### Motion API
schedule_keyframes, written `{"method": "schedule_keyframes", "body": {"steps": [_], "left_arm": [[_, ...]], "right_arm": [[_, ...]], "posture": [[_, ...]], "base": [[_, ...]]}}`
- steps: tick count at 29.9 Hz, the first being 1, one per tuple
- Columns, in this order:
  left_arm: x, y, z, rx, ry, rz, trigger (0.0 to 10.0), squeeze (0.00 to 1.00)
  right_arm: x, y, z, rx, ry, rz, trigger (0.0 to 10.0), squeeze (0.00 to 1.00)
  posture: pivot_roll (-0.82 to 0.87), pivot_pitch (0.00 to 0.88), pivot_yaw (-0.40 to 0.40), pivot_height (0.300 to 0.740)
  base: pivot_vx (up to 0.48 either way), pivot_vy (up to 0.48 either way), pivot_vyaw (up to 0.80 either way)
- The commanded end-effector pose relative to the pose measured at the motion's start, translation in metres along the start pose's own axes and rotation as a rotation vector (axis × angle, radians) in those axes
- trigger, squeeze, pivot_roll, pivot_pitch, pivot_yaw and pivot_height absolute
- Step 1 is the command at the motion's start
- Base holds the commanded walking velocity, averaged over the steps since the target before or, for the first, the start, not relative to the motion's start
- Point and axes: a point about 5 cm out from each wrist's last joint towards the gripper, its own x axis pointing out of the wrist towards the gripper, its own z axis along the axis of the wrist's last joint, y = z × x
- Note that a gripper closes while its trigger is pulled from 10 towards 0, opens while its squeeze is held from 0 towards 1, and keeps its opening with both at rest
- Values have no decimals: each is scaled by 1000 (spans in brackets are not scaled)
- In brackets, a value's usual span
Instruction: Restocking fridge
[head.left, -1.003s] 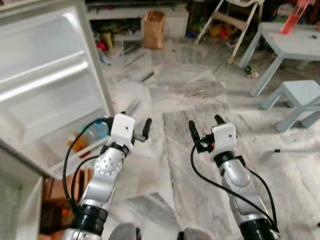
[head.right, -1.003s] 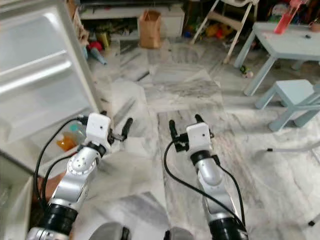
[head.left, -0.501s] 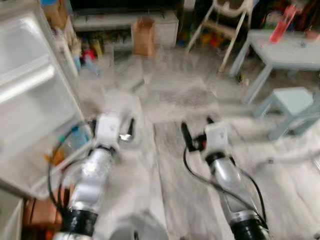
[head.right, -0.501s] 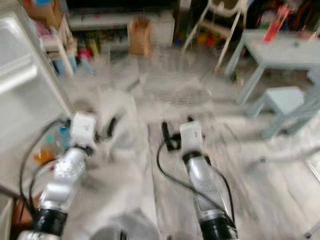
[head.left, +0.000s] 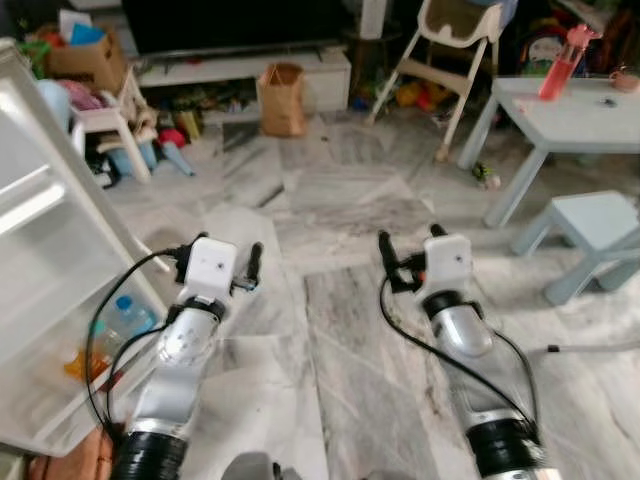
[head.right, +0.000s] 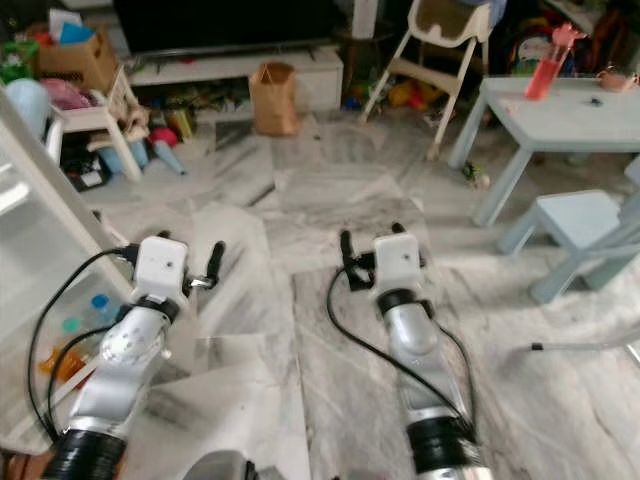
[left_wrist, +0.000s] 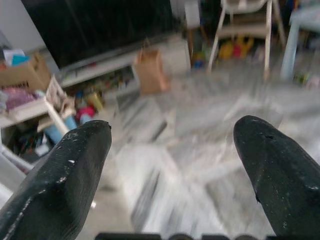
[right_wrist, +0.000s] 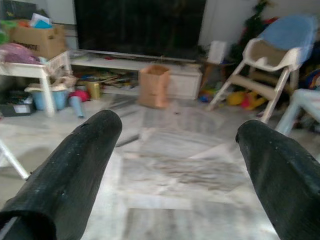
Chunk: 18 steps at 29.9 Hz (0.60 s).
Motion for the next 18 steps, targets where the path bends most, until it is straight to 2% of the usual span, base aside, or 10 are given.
{"method": "schedule_keyframes", "body": {"steps": [1, 4, 6, 9, 18], "left_arm": [[-1, -7, 11, 2, -31, -14, 10000, 0], [-8, -17, 15, 0, -39, -49, 10000, 0], [-9, -22, 8, -12, -28, -75, 10000, 0], [-11, -28, 10, -33, -41, -120, 10000, 0], [-15, -24, 7, -29, -32, -141, 10000, 0]], "right_arm": [[1, -11, 5, -15, -12, -31, 10000, 0], [3, -11, 9, -18, -23, -35, 10000, 0], [5, -8, 9, -20, -26, -35, 10000, 0], [4, -2, 9, -22, -34, -32, 10000, 0], [-1, -3, 4, -23, -29, -72, 10000, 0]], "posture": [[125, 87, 14, 740], [120, 100, 8, 740], [112, 101, 7, 740], [109, 100, 12, 740], [96, 79, 17, 740]], "base": [[442, 0, -788], [434, 0, -788], [394, -272, -788], [356, -315, -788], [341, -334, -786]]}}
